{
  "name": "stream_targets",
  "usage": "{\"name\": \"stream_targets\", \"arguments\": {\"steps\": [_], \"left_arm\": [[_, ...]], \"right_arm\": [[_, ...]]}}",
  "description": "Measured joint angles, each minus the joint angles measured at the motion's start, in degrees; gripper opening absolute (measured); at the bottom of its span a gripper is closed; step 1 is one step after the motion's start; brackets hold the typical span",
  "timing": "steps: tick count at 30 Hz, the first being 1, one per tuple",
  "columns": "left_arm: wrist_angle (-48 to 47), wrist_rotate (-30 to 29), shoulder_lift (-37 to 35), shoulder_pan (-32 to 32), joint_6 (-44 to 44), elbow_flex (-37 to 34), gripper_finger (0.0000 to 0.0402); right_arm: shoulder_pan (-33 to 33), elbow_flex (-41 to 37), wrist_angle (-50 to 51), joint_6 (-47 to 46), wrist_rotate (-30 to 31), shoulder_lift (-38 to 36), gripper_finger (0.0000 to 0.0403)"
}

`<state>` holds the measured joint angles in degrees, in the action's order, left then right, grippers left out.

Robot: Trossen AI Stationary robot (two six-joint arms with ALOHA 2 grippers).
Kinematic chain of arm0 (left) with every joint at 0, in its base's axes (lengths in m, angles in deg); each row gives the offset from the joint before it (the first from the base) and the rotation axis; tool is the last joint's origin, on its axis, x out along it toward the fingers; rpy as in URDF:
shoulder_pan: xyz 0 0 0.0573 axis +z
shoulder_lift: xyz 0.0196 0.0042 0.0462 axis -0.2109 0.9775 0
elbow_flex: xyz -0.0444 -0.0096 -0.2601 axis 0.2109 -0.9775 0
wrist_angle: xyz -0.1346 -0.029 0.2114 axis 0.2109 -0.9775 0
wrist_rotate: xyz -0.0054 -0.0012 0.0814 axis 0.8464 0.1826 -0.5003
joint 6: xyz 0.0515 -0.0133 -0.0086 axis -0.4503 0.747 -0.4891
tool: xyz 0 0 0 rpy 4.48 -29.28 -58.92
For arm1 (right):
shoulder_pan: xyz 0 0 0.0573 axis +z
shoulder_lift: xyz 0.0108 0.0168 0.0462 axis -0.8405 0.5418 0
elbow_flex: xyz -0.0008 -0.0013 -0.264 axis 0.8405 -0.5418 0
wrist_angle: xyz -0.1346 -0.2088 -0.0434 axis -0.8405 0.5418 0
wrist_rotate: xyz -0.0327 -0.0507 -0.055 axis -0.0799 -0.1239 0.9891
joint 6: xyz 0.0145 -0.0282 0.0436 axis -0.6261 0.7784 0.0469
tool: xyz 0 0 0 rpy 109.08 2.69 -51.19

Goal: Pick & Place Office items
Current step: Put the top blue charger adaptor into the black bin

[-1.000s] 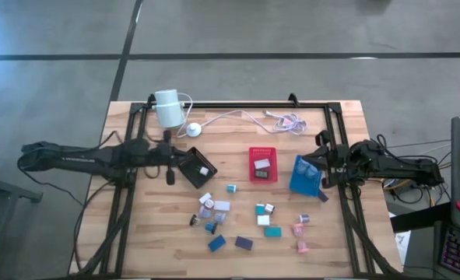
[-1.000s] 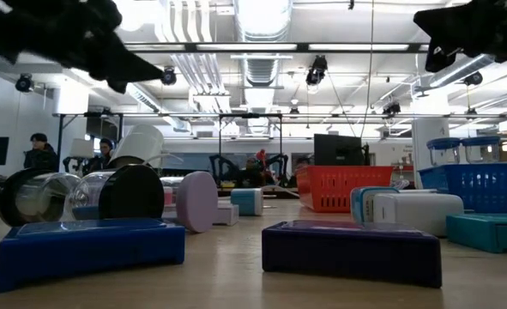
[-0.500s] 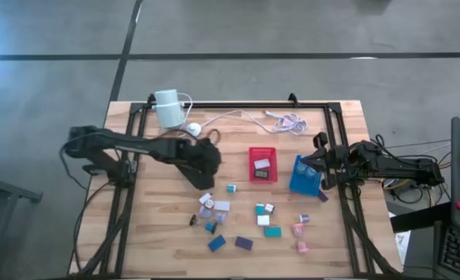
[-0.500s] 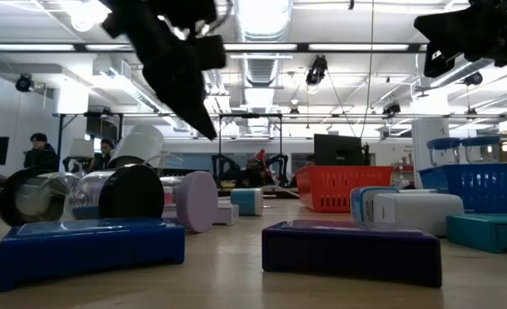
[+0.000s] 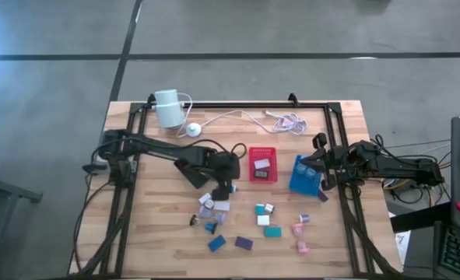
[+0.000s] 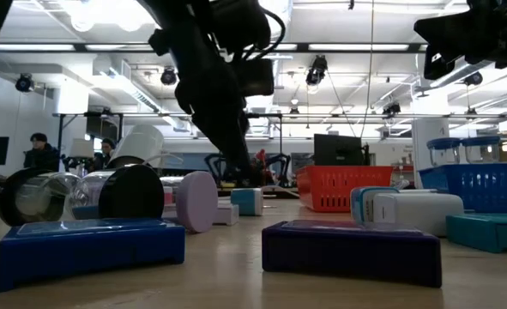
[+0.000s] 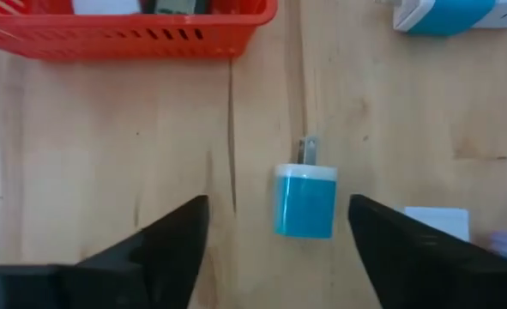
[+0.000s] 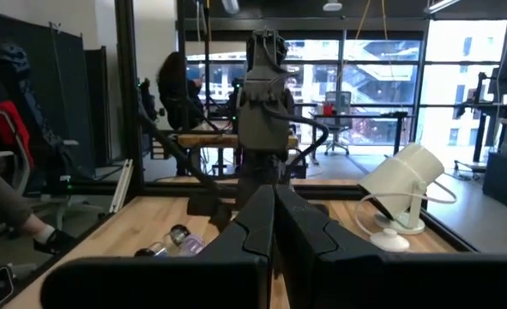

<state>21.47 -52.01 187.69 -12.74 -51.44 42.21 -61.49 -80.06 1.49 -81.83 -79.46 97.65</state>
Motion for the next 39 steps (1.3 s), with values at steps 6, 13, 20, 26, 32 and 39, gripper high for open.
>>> {"name": "stream_targets", "arguments": {"steps": [6, 13, 20, 26, 32, 39], "left_arm": [[0.14, 2.8, 2.05, -0.04, -1.19, 0.4, 0.0324], [2.23, 4.32, 5.17, -0.17, -2.3, 0.29, 0.0318], [2.57, 5.98, 7.24, -0.19, -3.61, 0.28, 0.0315], [2.62, 6.12, 7.14, -0.15, -4.68, 0.31, 0.0266], [2.77, 7.21, 6.66, -0.17, -7.1, 0.31, 0.0145], [2.6, 7.76, 5.86, -0.17, -8.41, 0.22, 0.0127]], "right_arm": [[0.0, 0.0, 0.07, 0.02, 0.04, 0.04, 0.0008], [0.0, 0.0, 0.07, 0.22, 0.07, 0.1, 0.0008], [-0.02, 0.0, 0.41, 0.5, 0.1, 0.35, 0.0008], [-0.02, 0.0, 0.39, 0.94, 0.1, 0.35, 0.0008], [-0.02, 0.0, 0.44, 0.94, 0.1, 0.35, 0.0008], [-0.02, 0.0, 0.68, 0.94, 0.1, 0.37, 0.0008]]}}
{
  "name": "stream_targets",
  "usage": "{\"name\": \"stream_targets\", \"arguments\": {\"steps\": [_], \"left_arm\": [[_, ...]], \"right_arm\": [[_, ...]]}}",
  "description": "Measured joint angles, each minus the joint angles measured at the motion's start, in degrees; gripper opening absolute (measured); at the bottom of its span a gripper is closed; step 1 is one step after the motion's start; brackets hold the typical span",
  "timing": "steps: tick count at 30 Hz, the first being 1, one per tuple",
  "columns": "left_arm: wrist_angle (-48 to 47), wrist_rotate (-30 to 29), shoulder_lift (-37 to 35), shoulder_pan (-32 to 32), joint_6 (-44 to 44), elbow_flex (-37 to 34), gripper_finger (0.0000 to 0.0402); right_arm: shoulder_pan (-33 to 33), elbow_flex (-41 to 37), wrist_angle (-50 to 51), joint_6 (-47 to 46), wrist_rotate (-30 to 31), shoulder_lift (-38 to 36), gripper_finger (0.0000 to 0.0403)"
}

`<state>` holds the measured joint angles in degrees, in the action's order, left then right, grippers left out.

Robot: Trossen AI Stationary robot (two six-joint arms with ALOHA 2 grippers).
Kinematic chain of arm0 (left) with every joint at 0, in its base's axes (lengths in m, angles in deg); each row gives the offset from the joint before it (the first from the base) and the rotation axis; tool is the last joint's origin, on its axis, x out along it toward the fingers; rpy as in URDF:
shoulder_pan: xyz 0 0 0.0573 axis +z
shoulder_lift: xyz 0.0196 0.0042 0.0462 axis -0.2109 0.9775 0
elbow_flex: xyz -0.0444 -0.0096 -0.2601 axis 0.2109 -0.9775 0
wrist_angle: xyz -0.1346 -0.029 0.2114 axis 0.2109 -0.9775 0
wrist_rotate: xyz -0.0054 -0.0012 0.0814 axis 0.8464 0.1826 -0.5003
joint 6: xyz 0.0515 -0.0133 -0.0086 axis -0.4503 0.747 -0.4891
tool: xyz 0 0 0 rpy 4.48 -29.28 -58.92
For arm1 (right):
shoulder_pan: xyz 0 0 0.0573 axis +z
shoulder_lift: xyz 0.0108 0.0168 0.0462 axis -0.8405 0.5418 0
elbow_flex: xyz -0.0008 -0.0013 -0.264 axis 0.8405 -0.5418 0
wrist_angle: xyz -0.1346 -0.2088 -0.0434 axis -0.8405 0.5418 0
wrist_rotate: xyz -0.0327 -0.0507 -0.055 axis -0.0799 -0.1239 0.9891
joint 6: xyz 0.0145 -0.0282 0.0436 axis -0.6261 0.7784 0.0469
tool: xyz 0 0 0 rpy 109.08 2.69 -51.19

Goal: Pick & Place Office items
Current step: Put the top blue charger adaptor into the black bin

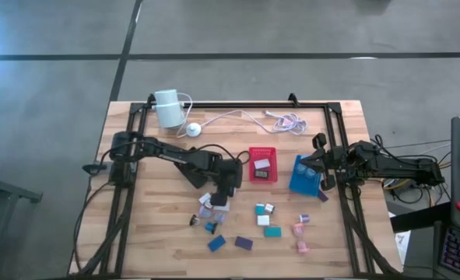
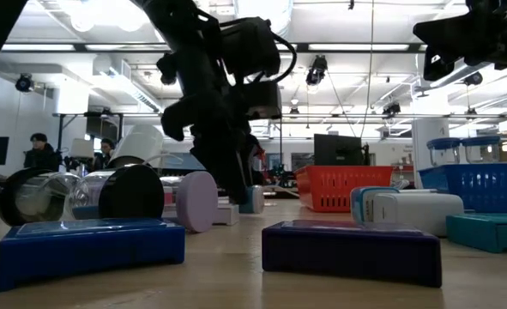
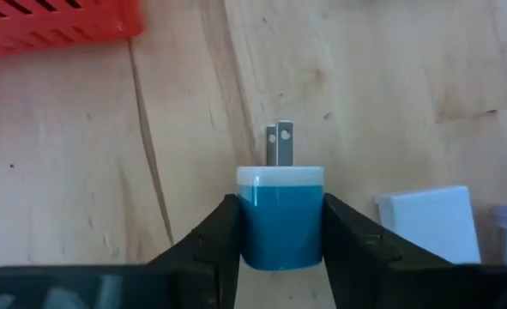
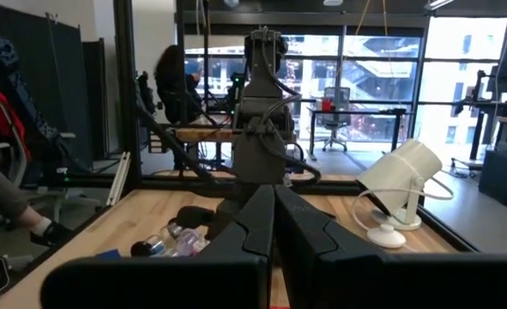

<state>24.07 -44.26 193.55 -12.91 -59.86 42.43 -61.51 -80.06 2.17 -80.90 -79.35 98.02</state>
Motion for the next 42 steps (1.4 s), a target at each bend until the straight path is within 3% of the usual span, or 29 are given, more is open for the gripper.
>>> {"name": "stream_targets", "arguments": {"steps": [5, 10, 20, 26, 35, 42], "left_arm": [[0.36, -0.02, -5.2, 0.0, -2.47, -0.4, 0.0127], [5.92, 2.11, -15.46, -0.05, -3.81, -4.13, 0.0127], [30.08, 3.59, -44.29, 1.19, 2.46, -27.27, 0.0127], [38.37, -2.14, -60.18, 1.99, 6.5, -42.34, 0.0127], [41.58, -7.08, -79.83, 4.96, 9.45, -55.4, 0.0127], [41.55, -7.32, -89.13, 7.22, 10.88, -61.12, 0.0127]], "right_arm": [[0.01, 0.0, 0.25, -0.02, 0.0, 0.0, 0.0008], [0.02, 0.0, 0.56, -0.2, -0.02, 0.02, 0.0008], [0.04, 0.0, 0.98, -0.65, -0.04, 0.02, 0.0008], [0.04, 0.0, 0.95, -0.65, -0.02, 0.02, 0.0008], [0.04, 0.0, 0.92, -0.65, -0.02, 0.04, 0.0008], [0.04, -0.07, 0.92, -0.5, -0.02, 0.04, 0.0008]]}}
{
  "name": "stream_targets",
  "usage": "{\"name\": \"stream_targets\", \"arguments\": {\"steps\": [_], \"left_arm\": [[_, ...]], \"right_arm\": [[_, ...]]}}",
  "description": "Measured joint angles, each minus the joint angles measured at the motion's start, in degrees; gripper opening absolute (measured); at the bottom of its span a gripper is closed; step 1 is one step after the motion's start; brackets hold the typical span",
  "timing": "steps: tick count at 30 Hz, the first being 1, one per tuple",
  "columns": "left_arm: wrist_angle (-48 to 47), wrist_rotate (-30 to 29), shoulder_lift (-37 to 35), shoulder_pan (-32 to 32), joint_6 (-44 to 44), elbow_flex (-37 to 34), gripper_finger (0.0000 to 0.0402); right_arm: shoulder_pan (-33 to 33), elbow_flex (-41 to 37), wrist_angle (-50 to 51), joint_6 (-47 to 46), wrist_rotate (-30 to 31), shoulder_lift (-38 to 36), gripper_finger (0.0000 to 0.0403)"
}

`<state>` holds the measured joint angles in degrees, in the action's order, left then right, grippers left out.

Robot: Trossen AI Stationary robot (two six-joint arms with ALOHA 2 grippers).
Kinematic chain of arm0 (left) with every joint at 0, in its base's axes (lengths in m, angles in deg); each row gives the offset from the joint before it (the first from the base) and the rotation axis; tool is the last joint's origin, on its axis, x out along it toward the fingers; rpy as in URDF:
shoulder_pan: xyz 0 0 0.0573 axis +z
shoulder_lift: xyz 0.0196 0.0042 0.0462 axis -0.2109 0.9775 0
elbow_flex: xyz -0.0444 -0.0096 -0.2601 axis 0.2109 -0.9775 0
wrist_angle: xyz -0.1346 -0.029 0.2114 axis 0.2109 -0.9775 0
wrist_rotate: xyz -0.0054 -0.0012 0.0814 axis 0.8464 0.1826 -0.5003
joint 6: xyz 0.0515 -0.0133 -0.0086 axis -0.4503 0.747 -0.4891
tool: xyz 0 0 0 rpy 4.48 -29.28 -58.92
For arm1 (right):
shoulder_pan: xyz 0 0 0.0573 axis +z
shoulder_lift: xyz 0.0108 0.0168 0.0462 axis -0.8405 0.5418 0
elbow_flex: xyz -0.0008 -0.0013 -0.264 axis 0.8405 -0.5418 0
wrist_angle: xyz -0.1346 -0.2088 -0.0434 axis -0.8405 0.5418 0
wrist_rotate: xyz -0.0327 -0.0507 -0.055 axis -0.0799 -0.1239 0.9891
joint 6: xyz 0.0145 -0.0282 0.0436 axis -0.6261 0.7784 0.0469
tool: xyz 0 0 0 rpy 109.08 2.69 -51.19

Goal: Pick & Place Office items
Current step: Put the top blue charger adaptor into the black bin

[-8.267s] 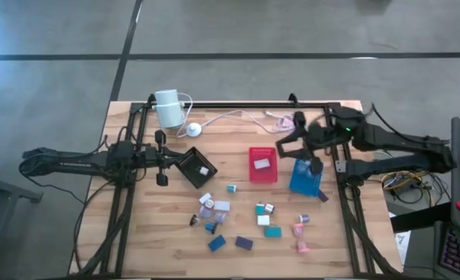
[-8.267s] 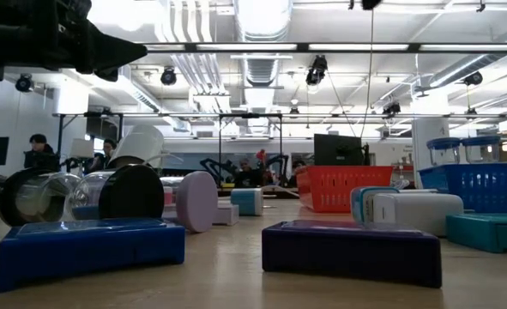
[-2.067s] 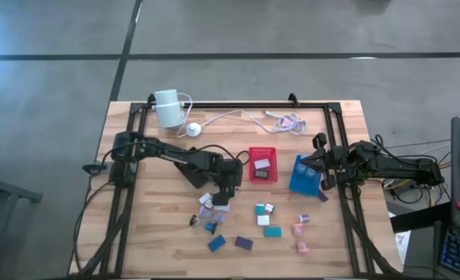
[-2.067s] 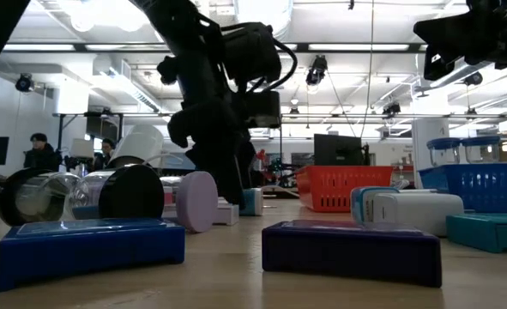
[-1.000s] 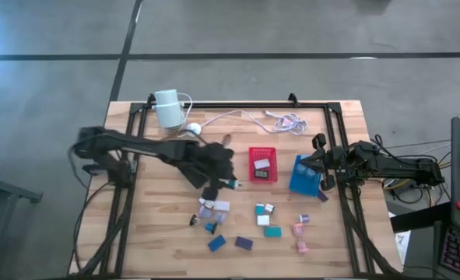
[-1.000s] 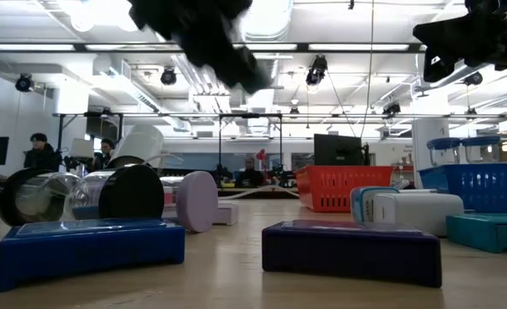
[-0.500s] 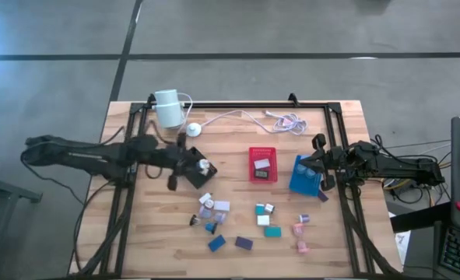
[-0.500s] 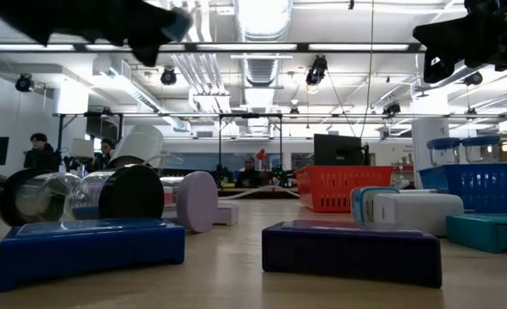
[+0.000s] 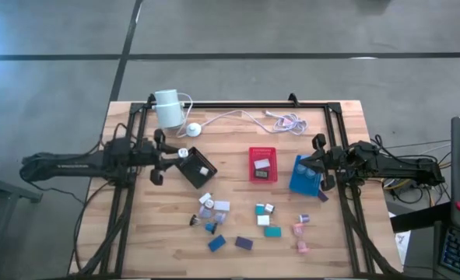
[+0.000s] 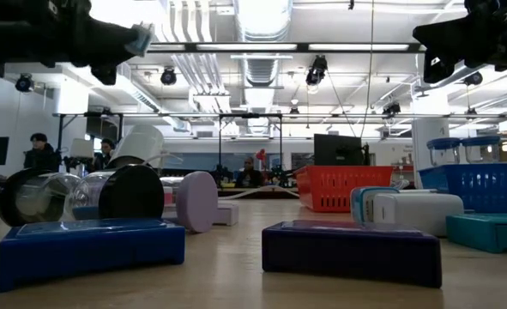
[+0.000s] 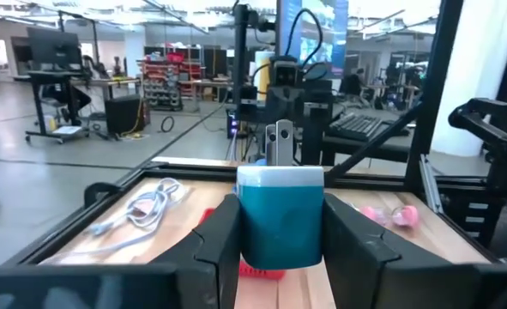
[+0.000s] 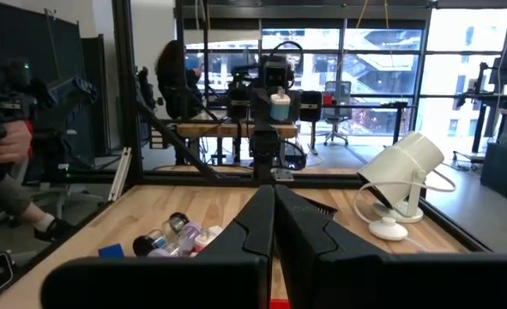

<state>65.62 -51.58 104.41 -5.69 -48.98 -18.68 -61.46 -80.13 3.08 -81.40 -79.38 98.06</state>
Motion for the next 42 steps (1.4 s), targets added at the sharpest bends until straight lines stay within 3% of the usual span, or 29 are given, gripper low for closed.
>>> {"name": "stream_targets", "arguments": {"steps": [14, 18, 23, 28, 35, 42], "left_arm": [[2.16, 2.38, -4.48, 0.02, 0.53, -4.9, 0.0127], [-9.23, -0.57, -2.34, 0.15, 1.73, -0.05, 0.0127], [-23.27, -7.89, 6.46, 0.17, 3.29, 9.29, 0.0127], [-34.11, -8.36, 18.88, 0.48, 2.97, 16.95, 0.0127], [-37.64, -8.34, 34.24, 2.57, 2.31, 23.09, 0.0127], [-39.1, -7.89, 44.94, 5.57, 2.14, 25.05, 0.0127]], "right_arm": [[0.0, -0.02, 0.0, 0.02, 0.02, 0.0, 0.0008], [0.0, -0.02, -0.02, 0.04, 0.04, 0.0, 0.0008], [-0.02, -0.04, -0.09, 0.09, 0.44, 0.0, 0.0008], [-0.02, -0.04, -0.09, 0.09, 0.5, 0.0, 0.0008], [-0.02, -0.04, -0.04, -0.14, 0.55, 0.0, 0.0008], [-0.02, -0.04, -0.04, -0.11, 0.55, 0.0, 0.0008]]}}
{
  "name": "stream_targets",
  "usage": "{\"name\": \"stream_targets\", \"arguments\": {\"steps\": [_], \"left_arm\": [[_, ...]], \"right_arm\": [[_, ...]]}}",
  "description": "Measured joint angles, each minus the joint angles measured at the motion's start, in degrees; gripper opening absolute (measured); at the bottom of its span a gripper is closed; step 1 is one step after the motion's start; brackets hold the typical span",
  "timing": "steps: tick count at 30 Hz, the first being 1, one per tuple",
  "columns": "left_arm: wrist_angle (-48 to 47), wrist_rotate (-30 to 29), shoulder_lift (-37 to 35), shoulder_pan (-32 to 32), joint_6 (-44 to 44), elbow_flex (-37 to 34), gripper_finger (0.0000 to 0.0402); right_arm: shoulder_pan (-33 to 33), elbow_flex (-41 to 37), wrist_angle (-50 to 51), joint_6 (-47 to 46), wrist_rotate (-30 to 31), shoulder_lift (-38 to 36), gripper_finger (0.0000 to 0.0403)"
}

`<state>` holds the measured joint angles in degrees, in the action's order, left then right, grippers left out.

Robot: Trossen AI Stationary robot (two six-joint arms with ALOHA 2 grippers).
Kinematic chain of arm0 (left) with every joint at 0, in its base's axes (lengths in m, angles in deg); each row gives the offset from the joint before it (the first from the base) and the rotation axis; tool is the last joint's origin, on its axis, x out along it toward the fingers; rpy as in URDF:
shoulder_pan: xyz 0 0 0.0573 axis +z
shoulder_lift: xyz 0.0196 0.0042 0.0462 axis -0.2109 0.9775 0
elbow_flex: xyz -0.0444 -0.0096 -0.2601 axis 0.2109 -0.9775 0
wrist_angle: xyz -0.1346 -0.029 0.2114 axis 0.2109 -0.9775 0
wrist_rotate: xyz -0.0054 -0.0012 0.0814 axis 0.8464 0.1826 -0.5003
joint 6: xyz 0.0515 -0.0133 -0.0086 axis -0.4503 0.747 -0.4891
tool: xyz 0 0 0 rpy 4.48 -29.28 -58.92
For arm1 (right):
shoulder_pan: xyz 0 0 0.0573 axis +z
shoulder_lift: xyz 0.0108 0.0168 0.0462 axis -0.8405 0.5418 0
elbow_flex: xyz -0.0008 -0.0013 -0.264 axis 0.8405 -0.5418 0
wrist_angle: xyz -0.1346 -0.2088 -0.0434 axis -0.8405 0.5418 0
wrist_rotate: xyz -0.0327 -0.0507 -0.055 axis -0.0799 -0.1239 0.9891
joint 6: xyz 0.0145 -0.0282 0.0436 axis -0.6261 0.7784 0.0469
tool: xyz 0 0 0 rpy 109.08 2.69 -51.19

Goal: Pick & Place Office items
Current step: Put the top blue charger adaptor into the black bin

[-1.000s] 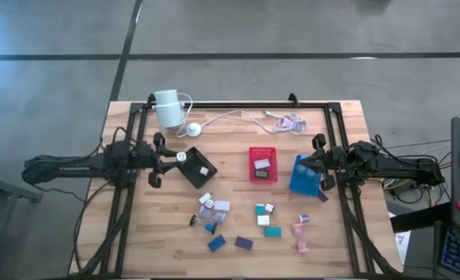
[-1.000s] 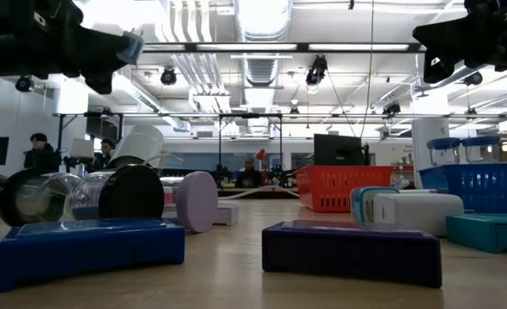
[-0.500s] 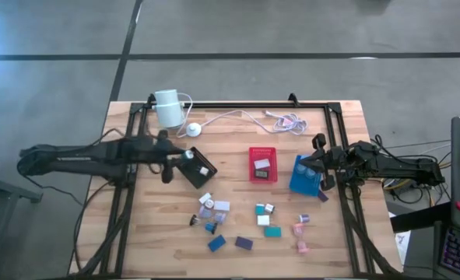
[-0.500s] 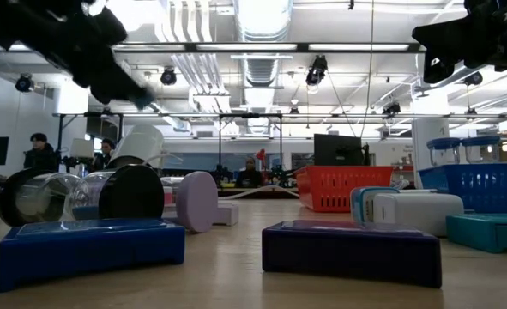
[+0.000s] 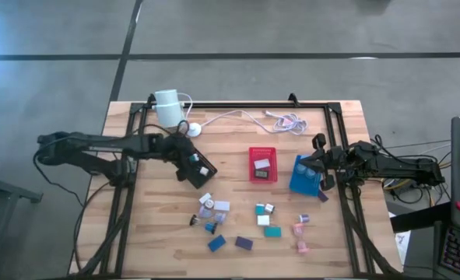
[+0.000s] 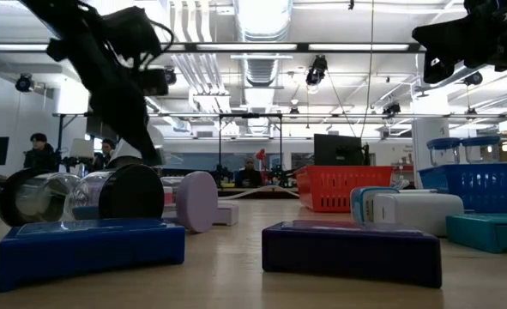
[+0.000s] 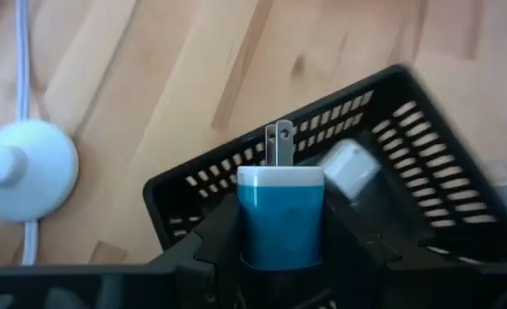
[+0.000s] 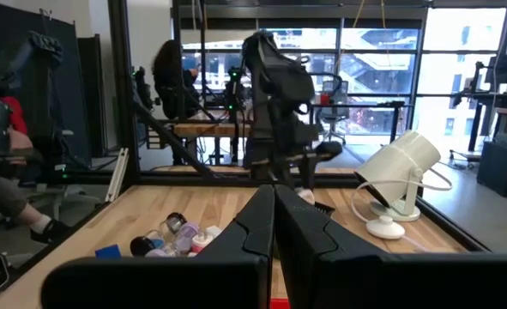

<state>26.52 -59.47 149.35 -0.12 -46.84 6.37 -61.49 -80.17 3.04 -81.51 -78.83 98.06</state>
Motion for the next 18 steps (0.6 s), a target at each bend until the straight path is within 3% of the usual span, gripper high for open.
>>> {"name": "stream_targets", "arguments": {"steps": [18], "left_arm": [[0.03, 0.21, 12.15, 2.51, 0.66, 0.02, 0.0127]], "right_arm": [[0.0, 0.0, 0.04, 0.17, -0.02, 0.0, 0.0008]]}}
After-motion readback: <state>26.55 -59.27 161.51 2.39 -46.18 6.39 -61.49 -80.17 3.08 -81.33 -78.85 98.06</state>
